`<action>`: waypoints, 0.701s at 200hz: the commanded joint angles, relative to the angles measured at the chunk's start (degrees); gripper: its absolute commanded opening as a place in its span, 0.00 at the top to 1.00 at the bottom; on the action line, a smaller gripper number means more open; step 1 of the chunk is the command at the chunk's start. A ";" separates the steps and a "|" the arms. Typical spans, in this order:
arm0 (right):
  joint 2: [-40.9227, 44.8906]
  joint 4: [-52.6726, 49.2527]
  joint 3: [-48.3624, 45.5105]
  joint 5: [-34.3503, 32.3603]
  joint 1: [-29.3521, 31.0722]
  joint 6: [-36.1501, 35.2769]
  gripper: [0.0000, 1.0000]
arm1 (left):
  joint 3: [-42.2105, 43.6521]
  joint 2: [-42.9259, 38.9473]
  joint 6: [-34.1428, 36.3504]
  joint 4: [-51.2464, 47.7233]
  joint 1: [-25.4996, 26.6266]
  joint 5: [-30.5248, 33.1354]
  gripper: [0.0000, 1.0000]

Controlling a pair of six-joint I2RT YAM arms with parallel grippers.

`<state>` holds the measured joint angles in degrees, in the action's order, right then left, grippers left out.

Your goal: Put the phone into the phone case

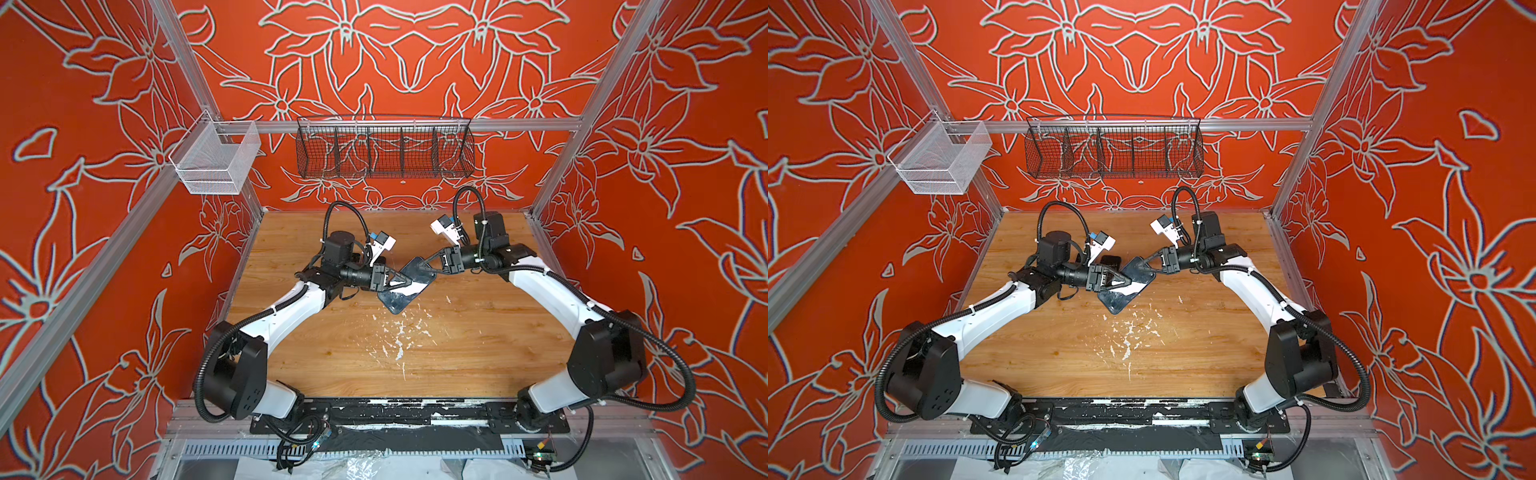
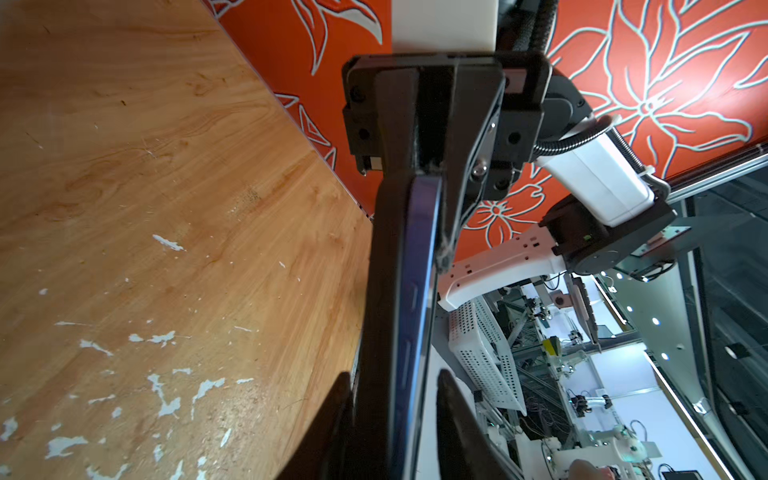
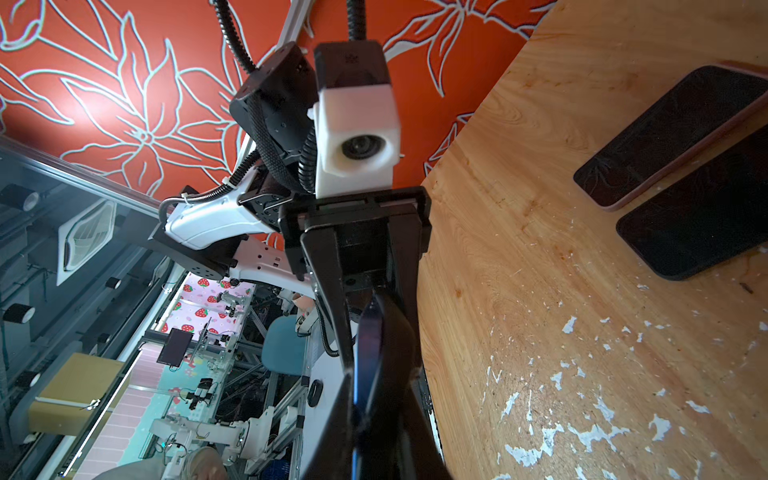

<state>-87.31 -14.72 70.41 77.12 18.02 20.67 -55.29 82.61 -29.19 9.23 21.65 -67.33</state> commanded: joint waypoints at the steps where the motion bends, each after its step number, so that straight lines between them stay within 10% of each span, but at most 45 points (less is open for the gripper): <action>1: 1.36 3.06 -0.01 1.65 -0.09 0.26 1.00 | 2.20 -1.61 -3.63 6.00 0.24 -2.45 0.72; 140: -0.92 10.43 2.60 1.50 1.05 4.80 0.63 | 5.33 -0.92 -14.03 19.62 0.23 -4.47 0.96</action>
<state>-87.68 -6.59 70.50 77.36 18.33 26.63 -50.19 82.24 -40.27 24.05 21.76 -69.80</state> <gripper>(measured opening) 0.370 0.100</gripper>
